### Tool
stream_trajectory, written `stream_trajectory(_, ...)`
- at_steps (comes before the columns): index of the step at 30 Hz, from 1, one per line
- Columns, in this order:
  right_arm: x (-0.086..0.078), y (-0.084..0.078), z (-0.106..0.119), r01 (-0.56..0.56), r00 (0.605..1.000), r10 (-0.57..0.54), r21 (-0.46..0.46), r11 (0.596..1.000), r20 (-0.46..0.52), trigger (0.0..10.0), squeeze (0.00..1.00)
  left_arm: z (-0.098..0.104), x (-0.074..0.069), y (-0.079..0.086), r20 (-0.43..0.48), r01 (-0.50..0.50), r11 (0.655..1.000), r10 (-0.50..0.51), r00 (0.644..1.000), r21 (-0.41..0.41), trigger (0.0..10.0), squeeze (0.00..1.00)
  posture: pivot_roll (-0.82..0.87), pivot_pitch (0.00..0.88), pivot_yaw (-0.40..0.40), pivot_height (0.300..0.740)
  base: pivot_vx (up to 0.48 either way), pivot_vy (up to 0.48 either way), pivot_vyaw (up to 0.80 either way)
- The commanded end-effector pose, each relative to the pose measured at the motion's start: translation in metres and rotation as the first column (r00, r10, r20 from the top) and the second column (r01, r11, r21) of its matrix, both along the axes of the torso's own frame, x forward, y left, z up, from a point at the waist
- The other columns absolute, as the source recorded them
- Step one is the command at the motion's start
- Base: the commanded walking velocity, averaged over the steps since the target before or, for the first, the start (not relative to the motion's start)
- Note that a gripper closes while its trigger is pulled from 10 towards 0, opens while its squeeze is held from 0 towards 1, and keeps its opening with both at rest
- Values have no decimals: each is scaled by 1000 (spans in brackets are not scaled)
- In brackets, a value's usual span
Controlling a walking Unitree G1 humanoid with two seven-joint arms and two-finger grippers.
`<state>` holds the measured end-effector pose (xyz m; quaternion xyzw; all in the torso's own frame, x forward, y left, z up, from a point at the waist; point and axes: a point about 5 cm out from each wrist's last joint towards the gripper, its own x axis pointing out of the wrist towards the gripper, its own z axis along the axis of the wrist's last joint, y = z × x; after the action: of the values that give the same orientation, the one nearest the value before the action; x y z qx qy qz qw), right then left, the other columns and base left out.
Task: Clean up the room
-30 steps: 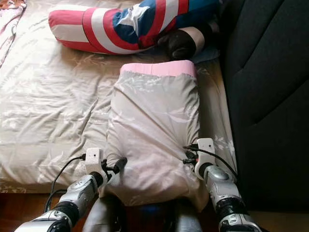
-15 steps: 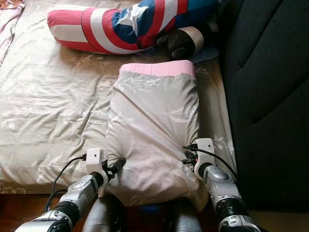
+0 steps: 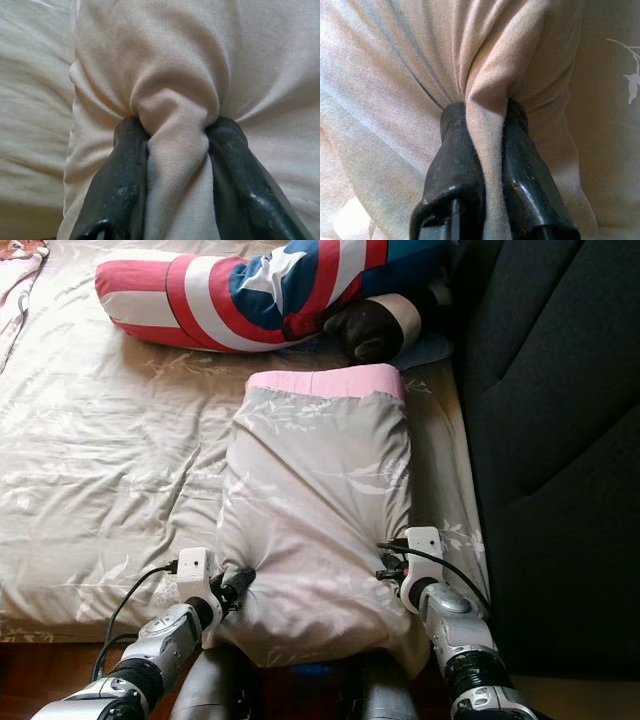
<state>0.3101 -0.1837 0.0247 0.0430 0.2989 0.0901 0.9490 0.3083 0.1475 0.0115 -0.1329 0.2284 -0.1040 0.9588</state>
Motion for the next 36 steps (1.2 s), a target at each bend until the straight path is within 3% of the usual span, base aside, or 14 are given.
stream_trajectory(1, -47, -3, -50, 22, 965, -23, -7, 1000, -262, 0, 0, -23, -21, -2, -117, 7, 1000, -8, 993, -9, 0, 0, -90, 346, -43, 638, 0, 0, 0)
stream_trajectory(23, -32, 15, -42, 40, 980, -31, 40, 998, -198, 0, 0, -9, -10, 10, -27, -76, 994, 75, 997, -74, 0, 0, -66, 284, -16, 638, 0, 0, 0)
stream_trajectory(27, -23, 18, -35, 50, 989, -44, 40, 998, -141, 0, 0, -4, -5, 17, 1, -94, 994, 95, 996, -61, 0, 0, -58, 250, -10, 638, 0, 0, 0)
stream_trajectory(30, -11, 19, -22, 66, 997, -64, 46, 997, -37, 0, 0, 3, 0, 22, 30, -116, 993, 117, 993, -35, 0, 0, -50, 219, -2, 638, 0, 0, 0)
stream_trajectory(31, -8, 19, -18, 68, 998, -68, 47, 997, -9, 9294, 0, 5, 2, 24, 45, -129, 991, 131, 990, -33, 0, 0, -49, 213, -1, 638, 0, 0, 0)
stream_trajectory(32, -3, 19, -14, 72, 997, -73, 47, 996, 27, 10000, 0, 10, 5, 26, 75, -148, 988, 150, 986, -33, 2275, 0, -43, 190, 5, 638, 0, 0, 0)
stream_trajectory(33, -3, 19, -14, 72, 997, -73, 47, 996, 27, 10000, 0, 10, 5, 26, 75, -148, 988, 150, 986, -33, 2275, 0, -43, 190, 5, 638, 0, 0, 0)
stream_trajectory(34, 2, 19, -6, 89, 992, -94, 59, 994, 85, 10000, 0, 20, 10, 27, 135, -163, 986, 168, 977, -47, 10000, 0, -37, 171, 9, 638, 0, 0, 0)
stream_trajectory(36, 7, 19, 3, 95, 982, -105, 75, 993, 155, 10000, 0, 32, 16, 28, 219, -156, 988, 156, 963, -16, 10000, 0, -32, 138, 14, 638, 0, 0, 0)
